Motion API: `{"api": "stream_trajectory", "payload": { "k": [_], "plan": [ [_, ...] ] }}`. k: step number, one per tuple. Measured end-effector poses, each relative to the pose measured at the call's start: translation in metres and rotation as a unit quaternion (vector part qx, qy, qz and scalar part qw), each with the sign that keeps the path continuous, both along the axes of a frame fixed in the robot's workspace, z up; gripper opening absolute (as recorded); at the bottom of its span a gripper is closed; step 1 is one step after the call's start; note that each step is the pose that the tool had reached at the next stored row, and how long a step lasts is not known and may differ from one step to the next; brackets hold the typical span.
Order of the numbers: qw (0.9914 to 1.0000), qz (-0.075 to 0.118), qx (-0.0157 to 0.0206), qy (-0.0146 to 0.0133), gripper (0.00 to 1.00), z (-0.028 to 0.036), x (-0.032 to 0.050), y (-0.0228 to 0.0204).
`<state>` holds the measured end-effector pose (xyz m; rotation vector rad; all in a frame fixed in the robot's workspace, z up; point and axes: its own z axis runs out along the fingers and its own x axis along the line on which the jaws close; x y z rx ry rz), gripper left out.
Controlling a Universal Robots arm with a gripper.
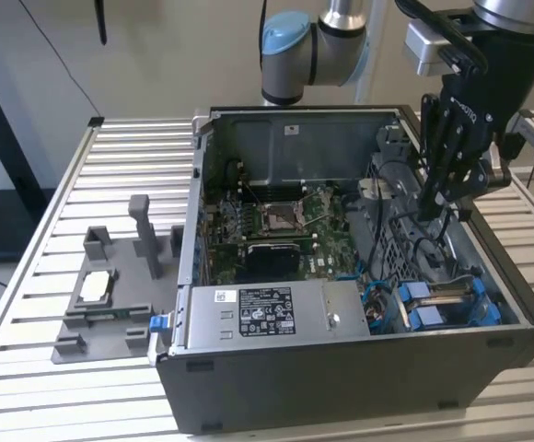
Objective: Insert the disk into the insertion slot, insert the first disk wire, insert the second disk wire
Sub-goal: 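Insert the first disk wire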
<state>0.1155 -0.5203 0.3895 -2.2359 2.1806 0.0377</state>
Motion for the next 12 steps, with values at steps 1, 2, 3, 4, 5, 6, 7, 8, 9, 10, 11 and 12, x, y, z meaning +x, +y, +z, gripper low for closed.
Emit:
{"api": "stream_trajectory", "payload": {
  "k": [1,2,3,4,5,6,7,8,9,10,11,12],
  "plan": [
    [1.0,0.0,-0.0001,0.0003,0.19,0.0,0.0,0.0],
    [1.0,0.0,-0.0001,0.0007,0.19,-0.0001,-0.0001,-0.0003],
    [1.0,0.0,-0.0001,0.0011,0.19,-0.0003,0.0001,-0.0008],
    [1.0,0.0,-0.0001,0.0017,0.19,-0.0005,0.0002,-0.0014],
    [1.0,0.0,-0.0002,0.0023,0.19,-0.0007,0.0004,-0.0023],
    [1.0,0.0,-0.0002,0.0029,0.19,-0.0009,0.0007,-0.0036],
    [0.99999,0.0,-0.0002,0.0035,0.19,-0.0011,0.001,-0.0051],
    [0.99999,0.0,-0.0001,0.0041,0.19,-0.0013,0.0014,-0.0068],
    [0.99999,0.0,-0.0002,0.0045,0.19,-0.0016,0.0018,-0.0083],
    [0.99999,0.0,-0.0002,0.0045,0.19,-0.0019,0.0023,-0.0096],
    [0.99999,0.0,-0.0002,0.0045,0.19,-0.0023,0.0028,-0.011],
    [0.99999,0.0,-0.0002,0.0045,0.19,-0.0027,0.0034,-0.0126]
  ]
}}
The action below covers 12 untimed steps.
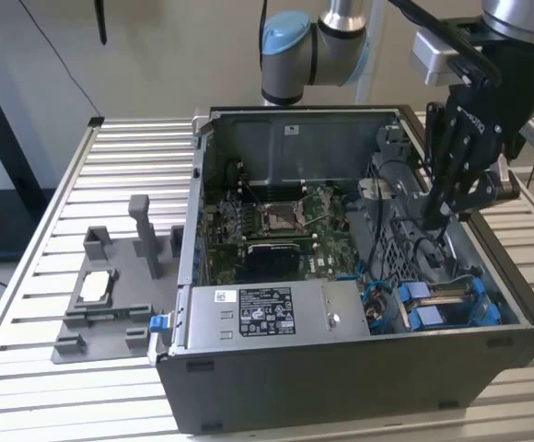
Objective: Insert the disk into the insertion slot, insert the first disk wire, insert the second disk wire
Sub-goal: 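Insert the first disk wire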
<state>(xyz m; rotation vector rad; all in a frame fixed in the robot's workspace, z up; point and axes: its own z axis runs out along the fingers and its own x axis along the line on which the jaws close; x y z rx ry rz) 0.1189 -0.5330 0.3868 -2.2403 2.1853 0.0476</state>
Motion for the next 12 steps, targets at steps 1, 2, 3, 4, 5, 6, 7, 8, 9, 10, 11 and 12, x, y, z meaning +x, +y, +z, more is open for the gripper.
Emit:
{"api": "stream_trajectory", "payload": {
  "k": [1,2,3,4,5,6,7,8,9,10,11,12],
  "plan": [
    [1.0,0.0,0.0,0.0,0.19,-0.0003,0.0005,-0.0017],
    [1.0,0.0,-0.0001,0.0,0.19,-0.0006,0.0011,-0.0036],
    [1.0,0.0,0.0,0.0,0.19,-0.001,0.0017,-0.0055],
    [1.0,0.0,0.0,0.0,0.19,-0.0014,0.0024,-0.0073],
    [1.0,0.0,0.0,0.0,0.19,-0.0018,0.0032,-0.0091],
    [1.0,0.0,0.0,0.0,0.19,-0.0022,0.004,-0.011],
    [1.0,0.0,-0.0001,0.0,0.19,-0.0026,0.005,-0.0133],
    [1.0,0.0,-0.0001,0.0,0.19,-0.003,0.0059,-0.0152],
    [1.0,0.0,-0.0001,0.0,0.19,-0.0034,0.0071,-0.0167],
    [1.0,0.0,0.0,0.0,0.19,-0.0041,0.0084,-0.0179],
    [1.0,0.0,-0.0001,0.0001,0.19,-0.0046,0.0098,-0.0191],
    [1.0,0.0,-0.0001,0.0001,0.19,-0.0052,0.0112,-0.0203]
  ]
}}
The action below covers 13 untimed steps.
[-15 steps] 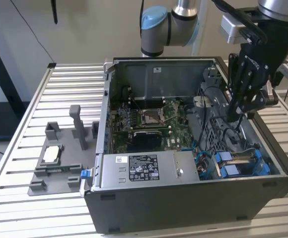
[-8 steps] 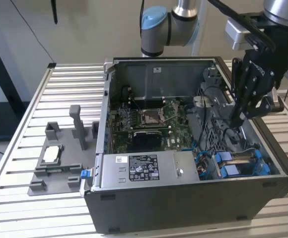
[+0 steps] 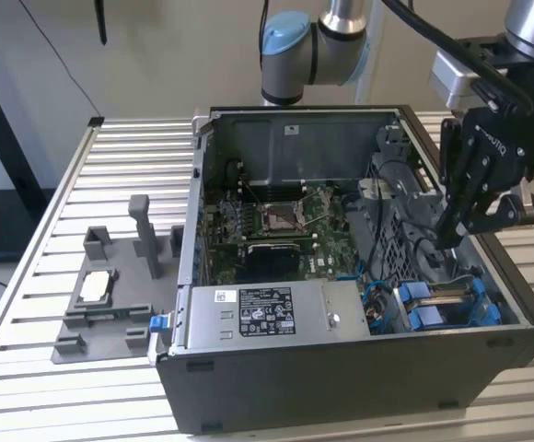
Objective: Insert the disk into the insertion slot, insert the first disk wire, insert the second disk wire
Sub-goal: 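Insert the first disk wire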
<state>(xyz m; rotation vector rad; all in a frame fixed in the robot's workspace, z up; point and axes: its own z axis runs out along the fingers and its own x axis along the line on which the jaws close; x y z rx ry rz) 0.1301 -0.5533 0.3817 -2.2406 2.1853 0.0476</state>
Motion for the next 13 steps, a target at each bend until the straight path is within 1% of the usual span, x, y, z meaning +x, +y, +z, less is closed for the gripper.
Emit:
{"api": "stream_trajectory", "payload": {
  "k": [5,13],
  "plan": [
    [1.0,0.0,-0.0004,0.0001,0.19,-0.0033,0.0058,-0.0053],
    [0.99999,0.0,-0.0027,0.0017,0.19,-0.0109,0.0153,-0.0094]
  ]
}}
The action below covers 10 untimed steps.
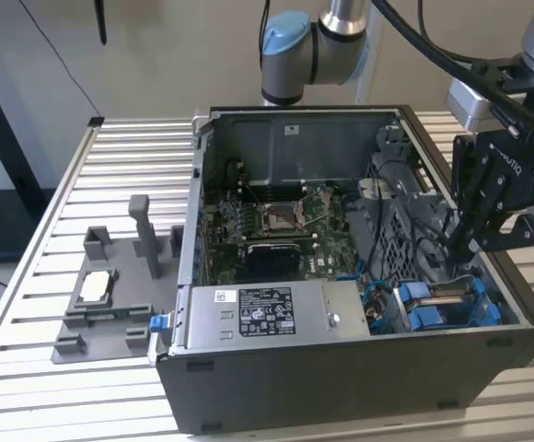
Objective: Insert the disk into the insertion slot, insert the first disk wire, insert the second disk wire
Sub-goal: 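Insert the first disk wire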
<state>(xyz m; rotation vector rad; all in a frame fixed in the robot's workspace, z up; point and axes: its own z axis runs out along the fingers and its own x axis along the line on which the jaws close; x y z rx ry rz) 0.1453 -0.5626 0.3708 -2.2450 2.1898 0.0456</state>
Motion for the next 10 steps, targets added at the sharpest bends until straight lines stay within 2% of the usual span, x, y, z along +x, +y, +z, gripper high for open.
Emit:
{"api": "stream_trajectory", "payload": {
  "k": [8,10],
  "plan": [
    [1.0,0.0,-0.0019,0.0007,0.19,-0.0073,0.0039,-0.0039],
    [0.99999,0.0,-0.0028,0.0019,0.19,-0.0086,0.0049,-0.0045]
  ]
}}
